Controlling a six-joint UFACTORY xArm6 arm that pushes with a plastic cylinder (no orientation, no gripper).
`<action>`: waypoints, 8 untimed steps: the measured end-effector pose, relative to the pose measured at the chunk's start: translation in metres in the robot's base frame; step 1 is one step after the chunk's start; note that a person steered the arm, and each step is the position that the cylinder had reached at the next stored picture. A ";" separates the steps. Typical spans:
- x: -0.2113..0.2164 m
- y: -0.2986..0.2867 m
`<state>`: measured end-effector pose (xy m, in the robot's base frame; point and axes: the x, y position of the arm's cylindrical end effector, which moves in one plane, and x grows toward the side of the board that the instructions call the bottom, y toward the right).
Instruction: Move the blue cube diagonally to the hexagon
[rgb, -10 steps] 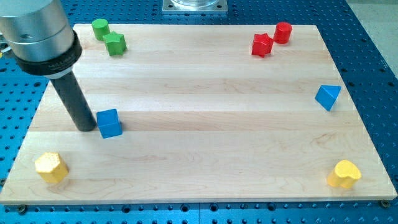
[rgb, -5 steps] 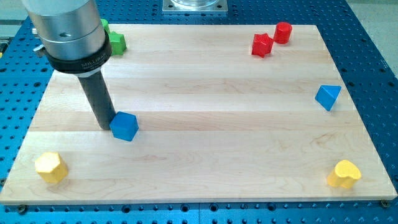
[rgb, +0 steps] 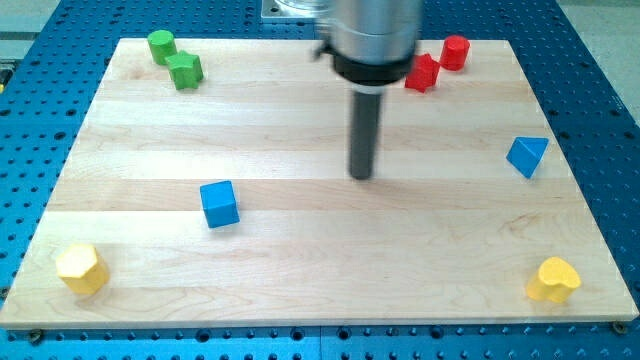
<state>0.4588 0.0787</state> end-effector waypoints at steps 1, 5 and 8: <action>0.054 -0.023; 0.044 -0.134; -0.019 -0.099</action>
